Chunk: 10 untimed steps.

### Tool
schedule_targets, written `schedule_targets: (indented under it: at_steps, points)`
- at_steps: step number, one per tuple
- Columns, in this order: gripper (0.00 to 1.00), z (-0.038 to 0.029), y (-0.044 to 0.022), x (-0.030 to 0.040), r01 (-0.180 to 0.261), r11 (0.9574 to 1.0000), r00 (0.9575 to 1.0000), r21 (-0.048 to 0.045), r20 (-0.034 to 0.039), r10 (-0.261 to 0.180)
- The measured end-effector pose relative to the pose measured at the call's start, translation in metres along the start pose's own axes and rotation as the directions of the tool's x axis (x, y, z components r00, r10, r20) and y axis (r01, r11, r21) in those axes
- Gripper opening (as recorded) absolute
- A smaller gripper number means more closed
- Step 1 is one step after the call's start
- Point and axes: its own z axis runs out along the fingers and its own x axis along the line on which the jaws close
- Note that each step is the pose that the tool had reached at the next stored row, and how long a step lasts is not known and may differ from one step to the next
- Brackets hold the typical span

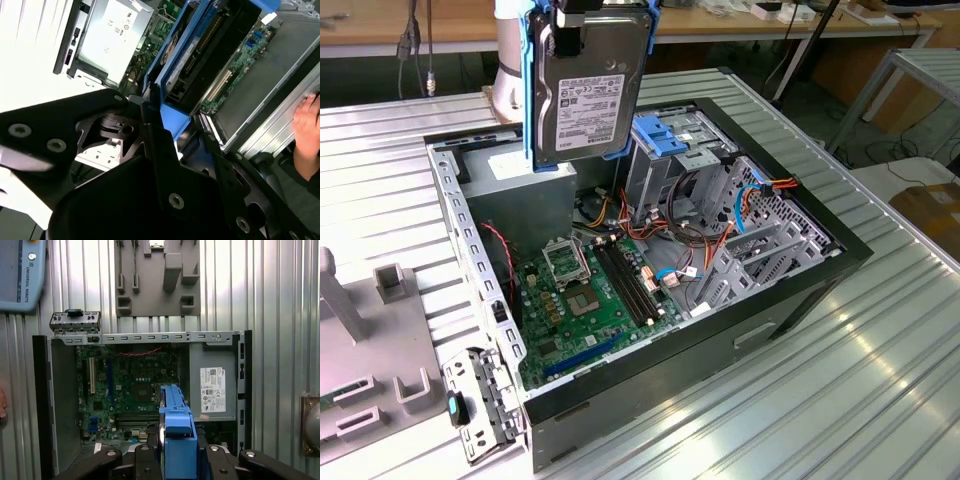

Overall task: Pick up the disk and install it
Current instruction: 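Pick up the disk, then insert the disk into the insertion slot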

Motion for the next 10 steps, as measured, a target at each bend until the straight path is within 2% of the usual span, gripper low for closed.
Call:
schedule_targets:
  at_steps: [10]
  points:
    - [0.37,0.0,-0.0001,0.0007,0.0,1.0,1.0,0.0,0.0,0.0]
